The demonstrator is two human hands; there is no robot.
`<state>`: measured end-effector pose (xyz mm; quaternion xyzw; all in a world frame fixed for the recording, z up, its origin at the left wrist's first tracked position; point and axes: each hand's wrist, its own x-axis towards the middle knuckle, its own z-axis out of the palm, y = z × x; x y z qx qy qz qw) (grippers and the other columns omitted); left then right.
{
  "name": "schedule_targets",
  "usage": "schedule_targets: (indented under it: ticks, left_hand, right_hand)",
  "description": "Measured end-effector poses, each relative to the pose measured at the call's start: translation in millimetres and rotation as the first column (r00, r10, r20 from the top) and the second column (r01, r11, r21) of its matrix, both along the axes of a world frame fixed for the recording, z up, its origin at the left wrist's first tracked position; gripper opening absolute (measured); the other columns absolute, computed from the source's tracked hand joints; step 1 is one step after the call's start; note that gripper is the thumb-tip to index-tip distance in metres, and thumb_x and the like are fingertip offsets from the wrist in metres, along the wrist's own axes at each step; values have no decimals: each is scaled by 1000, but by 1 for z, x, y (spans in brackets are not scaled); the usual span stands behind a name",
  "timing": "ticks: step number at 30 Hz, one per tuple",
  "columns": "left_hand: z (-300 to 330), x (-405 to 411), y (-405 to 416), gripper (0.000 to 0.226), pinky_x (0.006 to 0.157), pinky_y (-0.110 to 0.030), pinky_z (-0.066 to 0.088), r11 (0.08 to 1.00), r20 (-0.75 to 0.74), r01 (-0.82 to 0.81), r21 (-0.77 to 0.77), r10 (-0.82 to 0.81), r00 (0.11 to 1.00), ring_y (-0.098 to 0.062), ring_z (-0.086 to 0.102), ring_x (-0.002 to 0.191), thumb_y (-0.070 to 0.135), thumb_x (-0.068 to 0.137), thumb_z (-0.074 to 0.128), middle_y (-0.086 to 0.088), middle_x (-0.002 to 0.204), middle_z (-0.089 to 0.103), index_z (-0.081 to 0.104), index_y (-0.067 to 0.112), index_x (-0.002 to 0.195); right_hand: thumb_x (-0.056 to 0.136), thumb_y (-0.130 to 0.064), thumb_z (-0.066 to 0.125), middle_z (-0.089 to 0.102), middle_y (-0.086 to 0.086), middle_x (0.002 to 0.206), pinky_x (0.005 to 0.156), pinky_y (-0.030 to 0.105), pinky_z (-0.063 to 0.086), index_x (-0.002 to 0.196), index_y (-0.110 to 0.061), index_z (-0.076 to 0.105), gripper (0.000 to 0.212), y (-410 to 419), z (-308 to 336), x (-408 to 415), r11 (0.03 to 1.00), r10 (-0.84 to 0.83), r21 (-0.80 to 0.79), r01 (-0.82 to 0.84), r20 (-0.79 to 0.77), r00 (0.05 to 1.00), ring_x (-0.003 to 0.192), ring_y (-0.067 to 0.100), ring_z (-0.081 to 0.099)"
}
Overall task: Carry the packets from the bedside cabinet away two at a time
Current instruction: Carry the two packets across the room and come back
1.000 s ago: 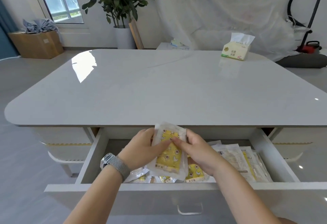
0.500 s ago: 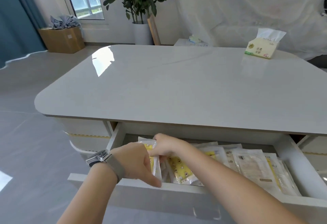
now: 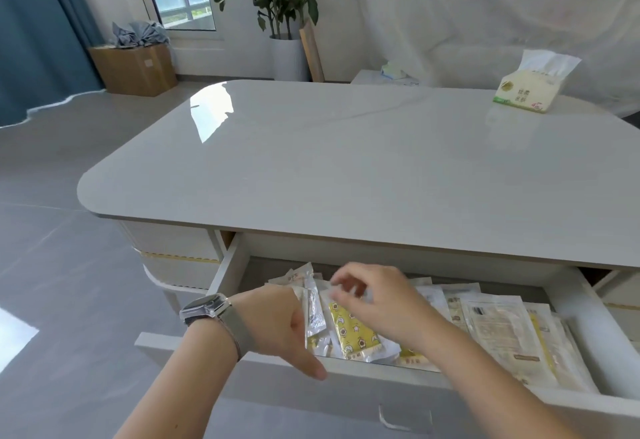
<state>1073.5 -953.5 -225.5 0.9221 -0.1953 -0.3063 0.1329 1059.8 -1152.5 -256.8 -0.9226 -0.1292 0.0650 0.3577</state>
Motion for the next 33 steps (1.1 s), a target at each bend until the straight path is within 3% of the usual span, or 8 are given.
schedule_targets:
  ticks: [4, 9, 14, 18, 24, 26, 29, 33]
  left_hand:
    - [2, 2, 0, 44, 62, -11, 45, 997, 53, 64, -44, -62, 997, 0, 56, 68, 65, 58, 81, 18, 76, 63, 72, 27, 79]
    - [-2, 8, 0, 46, 69, -8, 44, 992, 152, 83, -90, -69, 986, 3, 54, 85, 62, 51, 86, 21, 89, 58, 67, 35, 84]
    - [-7, 14, 2, 93, 107, -19, 31, 982, 354, 132, -132, -78, 932, 4, 28, 127, 72, 44, 80, 30, 133, 32, 44, 52, 127]
    - [-8, 14, 3, 115, 113, -29, 21, 982, 551, 148, -118, -59, 832, -2, 15, 140, 82, 46, 65, 27, 150, 15, 27, 42, 147]
    - [-19, 17, -4, 116, 117, -30, 12, 994, 691, 107, -23, -62, 720, -12, 22, 146, 86, 56, 43, 10, 158, 21, 27, 24, 152]
    - [-24, 23, -5, 117, 115, -37, 25, 997, 727, 66, 41, -76, 682, -18, 33, 142, 88, 57, 39, 2, 154, 34, 35, 15, 149]
    - [-32, 34, -6, 106, 90, -42, 52, 997, 834, 46, 69, -83, 545, -23, 62, 112, 87, 65, 35, -3, 125, 62, 58, 8, 131]
    - [-35, 40, -14, 80, 71, -41, 56, 999, 908, 32, 40, -49, 416, -24, 68, 90, 75, 74, 45, -3, 104, 68, 70, 9, 113]
  right_hand:
    - [72, -71, 68, 56, -29, 112, 95, 15, 37, 104, -45, 61, 42, -74, 0, -56, 999, 20, -41, -9, 268, 963, 119, 2, 47]
    - [52, -87, 68, 37, -32, 135, 105, 29, 29, 121, -51, 49, 81, -112, -4, -63, 976, 62, -218, -4, 261, 963, 137, 1, 24]
    - [48, -99, 50, 2, -19, 159, 119, 41, 4, 150, -40, 18, 122, -109, 4, -53, 914, -19, -388, 121, 258, 966, 148, 7, -9]
    - [46, -105, 31, -7, -12, 161, 121, 37, -7, 155, -27, 3, 137, -114, 7, -40, 828, -53, -530, 184, 253, 966, 147, 8, -17]
    - [54, -80, 67, 17, -26, 148, 113, 16, 6, 153, -32, 12, 123, -124, 29, -30, 881, -48, -451, 144, 216, 975, 139, -1, 11]
    - [60, -68, 74, 22, -25, 147, 108, 12, 10, 153, -32, 14, 116, -126, 36, -28, 887, -56, -440, 144, 207, 977, 135, -2, 16]
    - [69, -59, 73, 33, -23, 143, 107, 15, 20, 151, -33, 25, 98, -123, 34, -24, 891, -66, -423, 164, 237, 969, 130, -1, 27]
    - [78, -49, 70, 52, -19, 128, 103, 18, 30, 139, -32, 49, 67, -119, 21, -18, 889, -96, -384, 252, 381, 920, 118, 3, 42]
